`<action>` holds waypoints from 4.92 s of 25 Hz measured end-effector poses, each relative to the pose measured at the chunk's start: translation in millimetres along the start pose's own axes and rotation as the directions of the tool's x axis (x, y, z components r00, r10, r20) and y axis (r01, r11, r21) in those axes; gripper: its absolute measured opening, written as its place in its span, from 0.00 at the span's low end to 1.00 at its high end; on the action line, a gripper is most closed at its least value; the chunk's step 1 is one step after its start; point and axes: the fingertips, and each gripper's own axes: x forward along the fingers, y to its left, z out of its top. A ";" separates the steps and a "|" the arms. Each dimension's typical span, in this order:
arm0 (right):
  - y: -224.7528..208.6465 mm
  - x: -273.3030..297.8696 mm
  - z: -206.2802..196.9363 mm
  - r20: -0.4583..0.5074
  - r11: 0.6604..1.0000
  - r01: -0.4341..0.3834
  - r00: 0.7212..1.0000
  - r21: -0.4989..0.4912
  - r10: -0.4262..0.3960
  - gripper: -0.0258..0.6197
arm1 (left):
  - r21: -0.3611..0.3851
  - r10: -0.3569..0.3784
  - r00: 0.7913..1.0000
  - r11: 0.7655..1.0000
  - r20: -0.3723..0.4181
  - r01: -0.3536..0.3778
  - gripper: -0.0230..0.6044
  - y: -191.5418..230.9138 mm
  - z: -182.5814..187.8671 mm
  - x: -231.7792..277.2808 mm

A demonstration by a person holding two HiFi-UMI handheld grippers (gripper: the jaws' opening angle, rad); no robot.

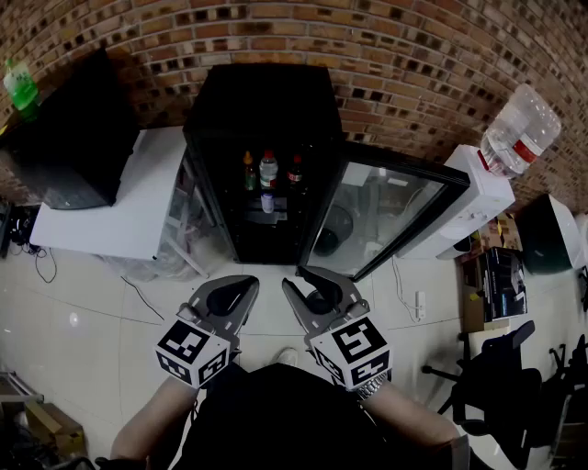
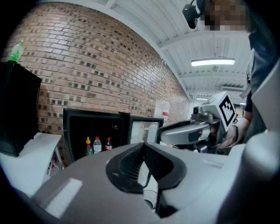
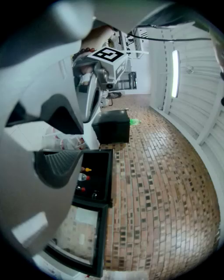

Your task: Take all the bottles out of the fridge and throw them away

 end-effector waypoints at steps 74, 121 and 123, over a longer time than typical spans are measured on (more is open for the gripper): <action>-197.1 422.2 -57.9 -0.280 0.938 0.340 0.909 0.068 -0.309 0.26 | -0.050 0.051 0.974 0.997 -0.220 -0.063 0.04 273.8 -75.9 109.3; -171.2 47.2 -469.1 -0.570 0.869 0.446 0.780 0.217 -0.258 0.26 | -0.006 -0.290 0.772 0.938 -0.566 0.348 0.04 -56.1 -330.1 253.4; -168.9 56.5 -488.4 -0.577 0.857 0.461 0.774 0.230 -0.261 0.26 | -0.007 -0.293 0.760 0.935 -0.581 0.355 0.04 -54.0 -348.9 255.9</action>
